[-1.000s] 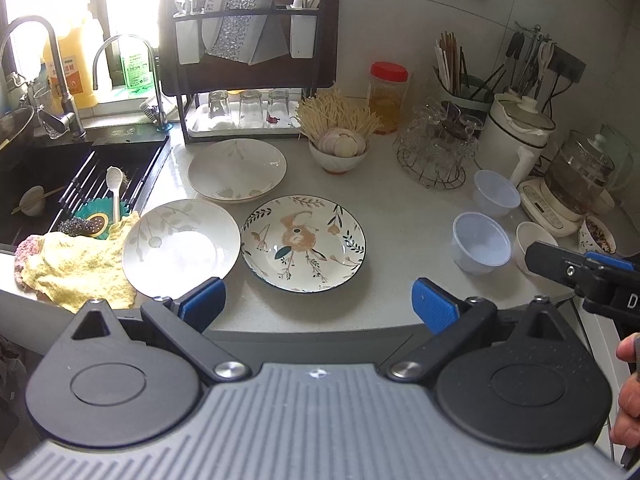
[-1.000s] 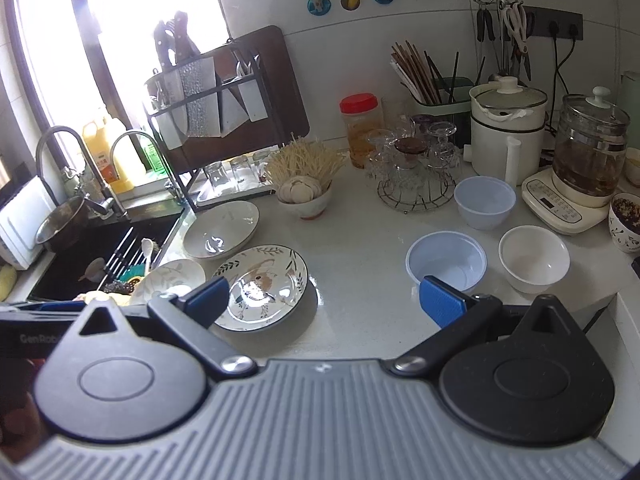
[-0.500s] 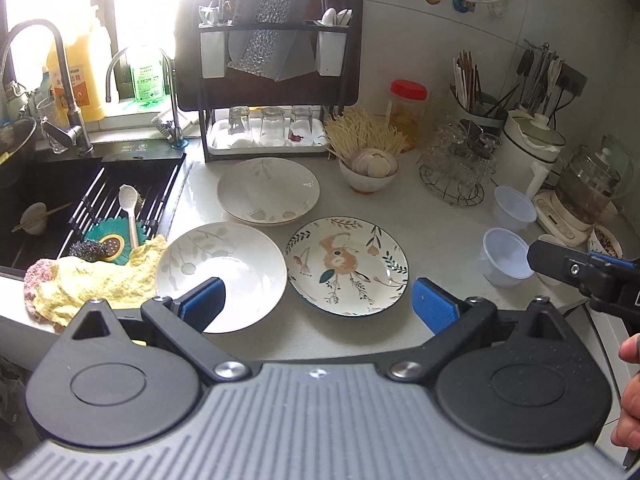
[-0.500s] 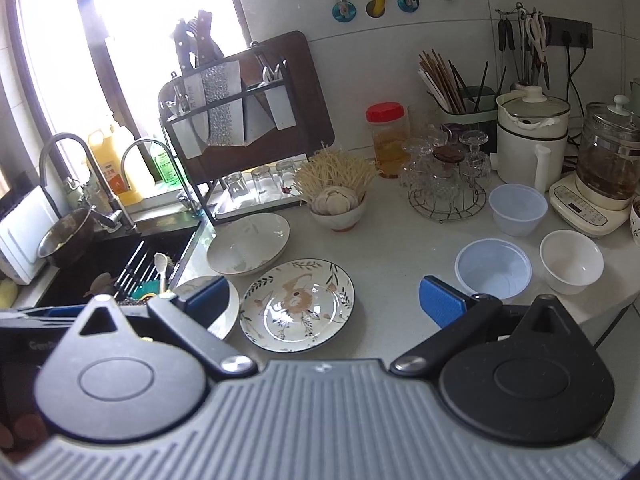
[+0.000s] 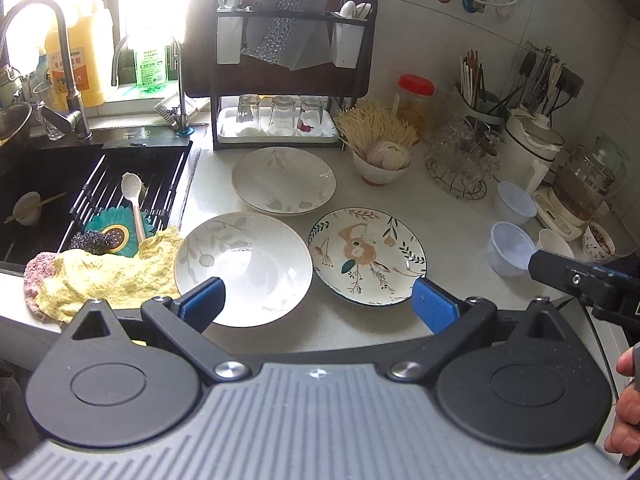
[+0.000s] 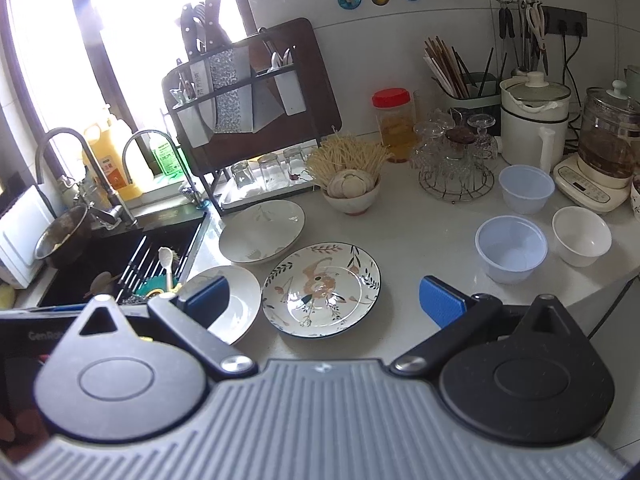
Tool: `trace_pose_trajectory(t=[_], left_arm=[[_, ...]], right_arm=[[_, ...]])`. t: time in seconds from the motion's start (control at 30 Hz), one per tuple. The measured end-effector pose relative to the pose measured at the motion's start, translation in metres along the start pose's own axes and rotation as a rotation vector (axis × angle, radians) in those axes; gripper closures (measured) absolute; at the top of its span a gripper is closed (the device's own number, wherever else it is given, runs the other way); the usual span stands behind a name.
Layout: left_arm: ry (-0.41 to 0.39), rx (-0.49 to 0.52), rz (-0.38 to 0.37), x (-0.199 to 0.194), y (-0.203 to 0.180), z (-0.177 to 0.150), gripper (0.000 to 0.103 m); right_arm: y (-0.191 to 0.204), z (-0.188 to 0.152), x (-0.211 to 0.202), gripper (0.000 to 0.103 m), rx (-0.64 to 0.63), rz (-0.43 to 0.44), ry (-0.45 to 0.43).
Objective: Organize plates and bowls
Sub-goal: 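Move both grippers toward the large white leaf-pattern plate by the sink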
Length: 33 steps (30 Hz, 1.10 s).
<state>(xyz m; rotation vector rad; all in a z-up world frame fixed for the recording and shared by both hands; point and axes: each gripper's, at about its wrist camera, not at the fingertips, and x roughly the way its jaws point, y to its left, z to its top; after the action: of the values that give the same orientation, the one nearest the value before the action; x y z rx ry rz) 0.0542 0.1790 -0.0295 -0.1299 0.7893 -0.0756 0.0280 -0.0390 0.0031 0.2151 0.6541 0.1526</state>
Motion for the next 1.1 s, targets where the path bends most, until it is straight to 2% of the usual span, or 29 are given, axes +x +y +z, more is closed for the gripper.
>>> trace_pose_trajectory(t=[0.3, 0.63, 0.77, 0.97, 1.1], left_arm=[[-0.012, -0.036, 0.016, 0.004, 0.028, 0.009, 0.002], [0.007, -0.048, 0.110, 0.019, 0.087, 0.039, 0.002], [0.030, -0.052, 0.125, 0.036, 0.111, 0.045, 0.002], [0.056, -0.095, 0.082, 0.063, 0.138, 0.057, 0.002], [0.071, -0.052, 0.096, 0.079, 0.152, 0.063, 0.002]], right_arm=[[0.024, 0.011, 0.023, 0.000, -0.015, 0.025, -0.013], [0.058, 0.022, 0.068, 0.000, 0.038, 0.068, -0.003], [0.066, 0.022, 0.090, 0.000, 0.078, 0.080, 0.034], [0.082, 0.022, 0.126, 0.001, 0.091, 0.096, 0.087], [0.088, 0.012, 0.149, 0.001, 0.116, 0.089, 0.146]])
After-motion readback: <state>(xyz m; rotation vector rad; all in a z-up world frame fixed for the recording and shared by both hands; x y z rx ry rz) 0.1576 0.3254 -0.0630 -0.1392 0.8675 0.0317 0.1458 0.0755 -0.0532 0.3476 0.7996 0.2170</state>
